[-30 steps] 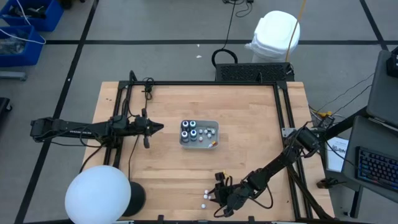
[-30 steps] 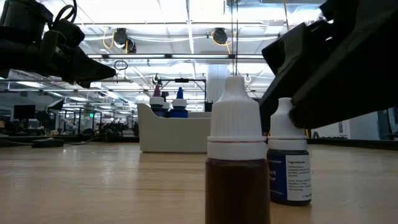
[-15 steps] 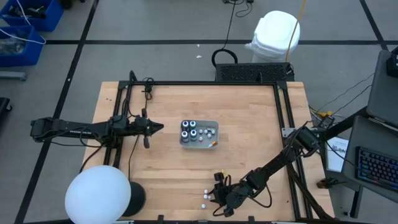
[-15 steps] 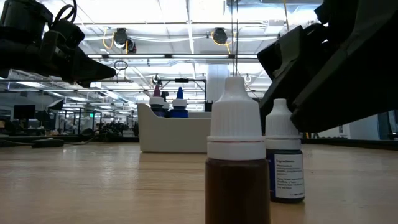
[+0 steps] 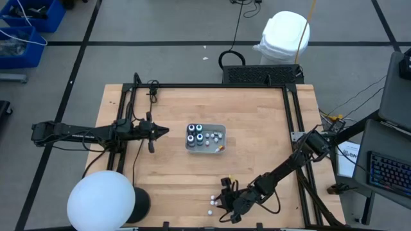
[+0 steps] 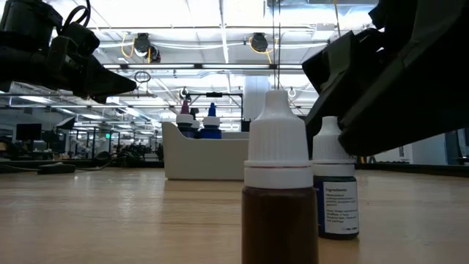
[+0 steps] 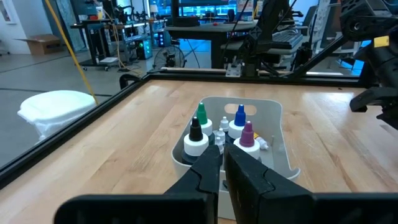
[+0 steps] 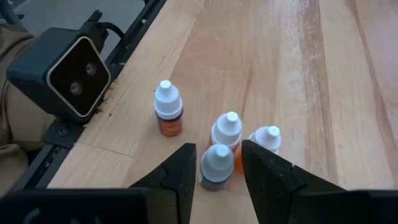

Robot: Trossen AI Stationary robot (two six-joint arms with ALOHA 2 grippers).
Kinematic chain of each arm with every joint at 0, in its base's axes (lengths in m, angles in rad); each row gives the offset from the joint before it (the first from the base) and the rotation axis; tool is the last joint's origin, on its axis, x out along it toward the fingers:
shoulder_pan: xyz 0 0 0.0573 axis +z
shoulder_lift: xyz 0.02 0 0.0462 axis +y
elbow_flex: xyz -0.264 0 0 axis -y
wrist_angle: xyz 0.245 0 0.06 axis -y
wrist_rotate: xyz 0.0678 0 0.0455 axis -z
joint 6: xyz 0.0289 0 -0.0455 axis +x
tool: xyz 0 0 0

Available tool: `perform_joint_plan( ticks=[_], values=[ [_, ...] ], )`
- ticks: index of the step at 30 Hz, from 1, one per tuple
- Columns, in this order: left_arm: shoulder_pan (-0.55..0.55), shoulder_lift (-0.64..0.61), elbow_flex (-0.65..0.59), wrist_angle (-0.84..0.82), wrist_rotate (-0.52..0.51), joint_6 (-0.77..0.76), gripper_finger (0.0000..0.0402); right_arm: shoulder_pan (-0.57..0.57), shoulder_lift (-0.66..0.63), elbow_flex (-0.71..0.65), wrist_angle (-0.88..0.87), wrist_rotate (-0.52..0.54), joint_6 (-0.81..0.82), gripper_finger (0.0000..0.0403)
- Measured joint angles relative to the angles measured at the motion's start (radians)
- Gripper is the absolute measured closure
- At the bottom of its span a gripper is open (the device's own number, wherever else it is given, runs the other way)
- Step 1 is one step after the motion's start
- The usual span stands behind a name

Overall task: Pick & Place food coloring
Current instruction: Put the small black food coloring bottle into the gray bin

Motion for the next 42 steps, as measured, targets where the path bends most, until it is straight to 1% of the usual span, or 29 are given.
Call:
perform_joint_plan(
  ticks=[16, 20, 28, 33, 36, 39, 42],
  values=[
    [0.0, 0.0, 0.0, 0.0, 0.0, -0.001, 0.0371, -0.011, 0.0, 0.0, 0.0, -0.002, 0.0, 0.0284],
    [0.0, 0.0, 0.0, 0.0, 0.0, -0.002, 0.0371, -0.013, 0.0, 0.0, 0.0, -0.002, 0.003, 0.03],
    [0.0, 0.0, 0.0, -0.007, 0.0, -0.002, 0.0371, -0.013, 0.0, 0.0, -0.003, -0.031, 0.003, 0.0357],
    [0.0, 0.0, 0.0, -0.032, 0.0, -0.002, 0.0371, -0.016, -0.003, 0.001, -0.028, -0.054, -0.02, 0.0361],
    [0.0, 0.0, 0.0, -0.031, 0.0, -0.002, 0.0371, -0.024, -0.019, 0.001, -0.076, -0.064, -0.029, 0.0352],
    [0.0, 0.0, 0.0, -0.029, 0.0, -0.001, 0.0371, -0.038, -0.07, 0.0, -0.182, -0.079, -0.02, 0.0349],
    [0.0, 0.0, 0.0, -0.029, 0.0, 0.015, 0.0371, -0.047, -0.141, -0.002, -0.298, -0.061, -0.003, 0.0355]
  ],
)
